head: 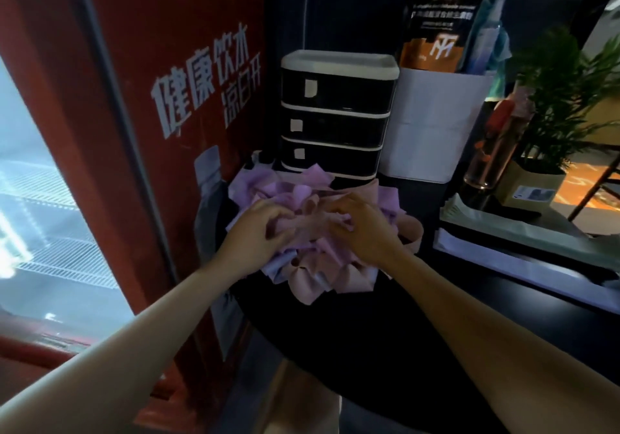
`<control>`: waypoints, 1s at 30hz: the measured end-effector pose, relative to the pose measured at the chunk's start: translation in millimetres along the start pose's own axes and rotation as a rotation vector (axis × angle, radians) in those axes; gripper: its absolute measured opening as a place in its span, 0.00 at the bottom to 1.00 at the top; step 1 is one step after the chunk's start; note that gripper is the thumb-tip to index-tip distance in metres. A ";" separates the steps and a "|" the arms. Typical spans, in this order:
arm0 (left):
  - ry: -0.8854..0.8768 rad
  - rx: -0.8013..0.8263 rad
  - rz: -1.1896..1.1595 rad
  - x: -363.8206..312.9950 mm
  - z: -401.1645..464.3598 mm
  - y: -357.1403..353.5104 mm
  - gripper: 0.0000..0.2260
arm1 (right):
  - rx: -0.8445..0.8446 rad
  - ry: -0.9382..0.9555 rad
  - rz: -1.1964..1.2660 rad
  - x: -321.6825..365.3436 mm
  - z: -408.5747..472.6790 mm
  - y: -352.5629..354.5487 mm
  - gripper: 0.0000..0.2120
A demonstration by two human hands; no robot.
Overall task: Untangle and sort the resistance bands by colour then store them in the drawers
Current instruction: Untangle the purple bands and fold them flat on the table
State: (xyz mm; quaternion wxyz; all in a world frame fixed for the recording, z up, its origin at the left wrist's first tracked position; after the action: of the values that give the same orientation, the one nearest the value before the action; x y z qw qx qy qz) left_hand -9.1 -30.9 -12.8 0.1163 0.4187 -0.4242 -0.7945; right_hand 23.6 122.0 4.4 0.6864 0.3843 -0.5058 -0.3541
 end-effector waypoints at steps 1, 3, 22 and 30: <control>0.006 0.002 -0.013 3.9 -5.4 -1.3 0.12 | 0.029 0.038 -0.011 8.0 0.6 -6.7 0.14; 0.005 0.006 -0.045 9.8 -15.6 -4.1 0.13 | 0.096 0.087 0.017 18.9 -1.6 -20.9 0.18; -0.063 -0.210 -0.180 23.3 -44.0 11.2 0.06 | 0.131 0.185 -0.118 74.0 0.4 -33.7 0.04; -0.066 -0.196 -0.394 6.0 -14.1 29.5 0.11 | -0.110 0.125 0.115 57.6 30.5 2.3 0.03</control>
State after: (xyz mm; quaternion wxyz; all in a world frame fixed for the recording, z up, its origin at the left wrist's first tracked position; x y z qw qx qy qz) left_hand -7.1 -60.4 2.5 -0.0148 0.4540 -0.2584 -0.8526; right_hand 8.0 67.6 36.6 0.7557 0.3377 -0.4632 -0.3167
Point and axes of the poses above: each hand's wrist, its own z-axis towards the middle knuckle, its own y-axis out of the back of the hand, x = y × z, the point moved 9 cm from there along z, towards the middle knuckle, and after that the axes turned 11 degrees about x, right-handed, at the moved point
